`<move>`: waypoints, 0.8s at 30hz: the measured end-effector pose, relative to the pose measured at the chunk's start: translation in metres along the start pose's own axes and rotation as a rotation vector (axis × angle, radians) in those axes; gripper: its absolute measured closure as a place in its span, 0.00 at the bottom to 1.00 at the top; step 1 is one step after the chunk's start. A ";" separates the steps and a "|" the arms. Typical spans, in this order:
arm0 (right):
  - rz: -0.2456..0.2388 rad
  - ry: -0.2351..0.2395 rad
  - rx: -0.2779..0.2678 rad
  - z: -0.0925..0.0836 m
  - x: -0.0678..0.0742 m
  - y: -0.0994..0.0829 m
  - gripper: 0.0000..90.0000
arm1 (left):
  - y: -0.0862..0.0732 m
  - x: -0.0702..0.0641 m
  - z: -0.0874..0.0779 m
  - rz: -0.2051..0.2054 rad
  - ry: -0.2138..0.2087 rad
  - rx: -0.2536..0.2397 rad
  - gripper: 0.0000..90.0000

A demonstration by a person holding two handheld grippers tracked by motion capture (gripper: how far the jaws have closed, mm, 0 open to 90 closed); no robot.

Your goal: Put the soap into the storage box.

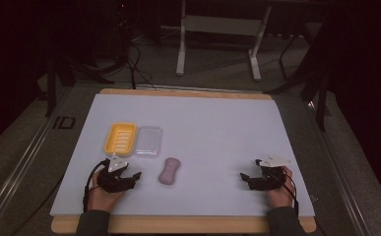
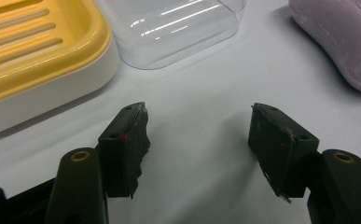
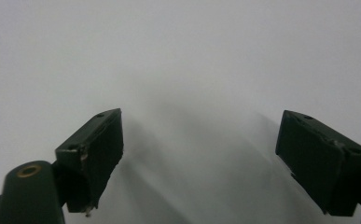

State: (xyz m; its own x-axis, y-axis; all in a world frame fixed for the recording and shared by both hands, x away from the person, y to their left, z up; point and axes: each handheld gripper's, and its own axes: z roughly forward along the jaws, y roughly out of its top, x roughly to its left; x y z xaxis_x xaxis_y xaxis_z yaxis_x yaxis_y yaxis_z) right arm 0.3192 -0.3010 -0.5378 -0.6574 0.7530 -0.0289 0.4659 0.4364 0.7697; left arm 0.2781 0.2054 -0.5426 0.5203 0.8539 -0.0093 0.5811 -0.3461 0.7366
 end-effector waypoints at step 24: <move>0.012 -0.001 -0.100 -0.009 -0.001 -0.005 0.17 | 0.011 -0.001 0.001 -0.007 0.007 0.080 0.43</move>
State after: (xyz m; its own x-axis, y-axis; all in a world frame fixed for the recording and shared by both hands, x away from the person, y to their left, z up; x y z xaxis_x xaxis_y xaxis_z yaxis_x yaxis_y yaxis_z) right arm 0.3120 -0.3083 -0.5356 -0.6515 0.7584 -0.0201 0.4120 0.3759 0.8301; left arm 0.2843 0.2005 -0.5351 0.5120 0.8590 -0.0091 0.6326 -0.3699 0.6804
